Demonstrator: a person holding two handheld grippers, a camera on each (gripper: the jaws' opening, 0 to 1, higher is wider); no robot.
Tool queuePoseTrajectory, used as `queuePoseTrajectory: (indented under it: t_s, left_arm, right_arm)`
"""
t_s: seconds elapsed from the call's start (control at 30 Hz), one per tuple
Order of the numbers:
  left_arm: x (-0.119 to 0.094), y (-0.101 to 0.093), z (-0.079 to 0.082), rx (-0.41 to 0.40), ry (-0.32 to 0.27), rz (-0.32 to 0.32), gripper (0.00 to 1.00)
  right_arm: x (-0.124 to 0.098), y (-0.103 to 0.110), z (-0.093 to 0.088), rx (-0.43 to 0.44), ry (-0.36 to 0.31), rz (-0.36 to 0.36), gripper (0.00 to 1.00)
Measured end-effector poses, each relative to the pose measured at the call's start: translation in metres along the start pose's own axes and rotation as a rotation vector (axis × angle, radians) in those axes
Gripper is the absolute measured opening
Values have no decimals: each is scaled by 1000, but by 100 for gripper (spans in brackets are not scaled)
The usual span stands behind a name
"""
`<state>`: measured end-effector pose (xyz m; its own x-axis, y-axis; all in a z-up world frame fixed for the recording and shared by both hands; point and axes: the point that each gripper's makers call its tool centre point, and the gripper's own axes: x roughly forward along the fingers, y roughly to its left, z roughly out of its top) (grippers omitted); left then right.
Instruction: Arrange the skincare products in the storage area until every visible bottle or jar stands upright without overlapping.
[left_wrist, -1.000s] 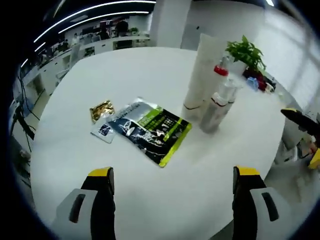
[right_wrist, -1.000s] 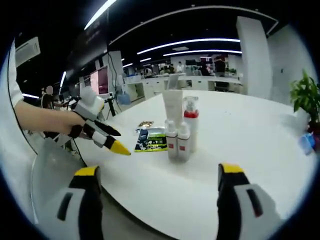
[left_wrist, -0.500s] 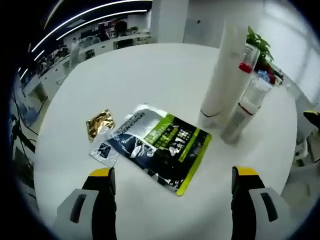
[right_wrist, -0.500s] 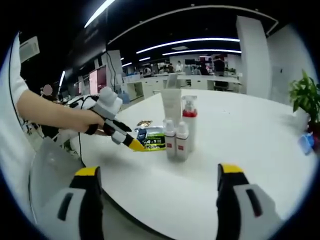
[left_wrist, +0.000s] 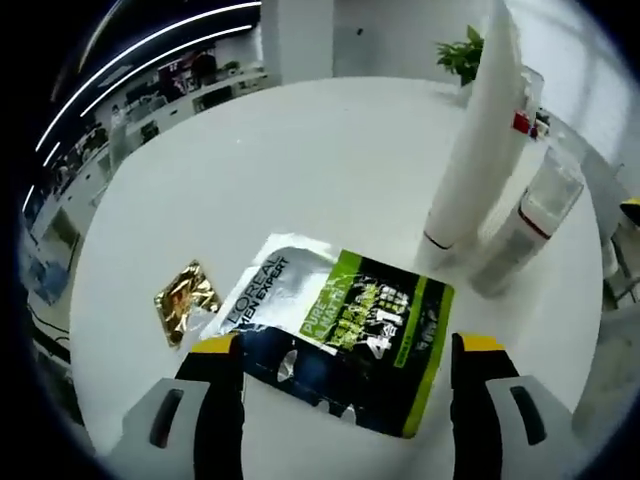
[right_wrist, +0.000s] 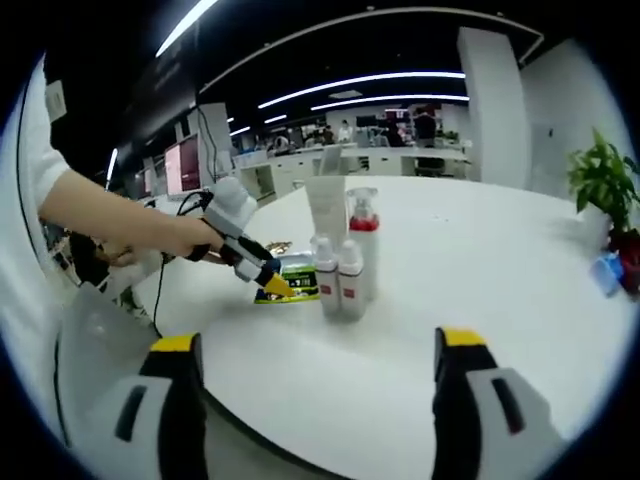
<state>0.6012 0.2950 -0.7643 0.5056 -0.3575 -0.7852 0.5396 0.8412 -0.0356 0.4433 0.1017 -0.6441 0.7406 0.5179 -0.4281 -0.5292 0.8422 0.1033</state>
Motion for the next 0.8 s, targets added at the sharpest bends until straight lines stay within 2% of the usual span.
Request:
queuePoseTrajectory:
  t_s: [0.17, 0.33, 0.43, 0.5, 0.57, 0.67, 0.8]
  left_arm:
    - [2, 3, -6, 80, 40, -3, 80]
    - [2, 2, -5, 117, 38, -36, 81]
    - [1, -1, -7, 171, 42, -78, 80]
    - [-2, -6, -11, 252, 48, -134, 78]
    - [-6, -8, -16, 293, 62, -169, 76]
    - [-13, -8, -23, 346, 85, -196, 74]
    - [-16, -9, -28, 378, 102, -215, 74]
  right_arm:
    - [0, -2, 0, 6, -1, -11, 96]
    - [0, -3, -1, 5, 3, -16, 96]
    - [0, -3, -1, 6, 4, -18, 96]
    - [0, -2, -1, 6, 3, -17, 96]
    - [0, -2, -1, 4, 3, -18, 96]
    - [0, -2, -1, 2, 5, -16, 96]
    - [0, -1, -1, 0, 6, -12, 96]
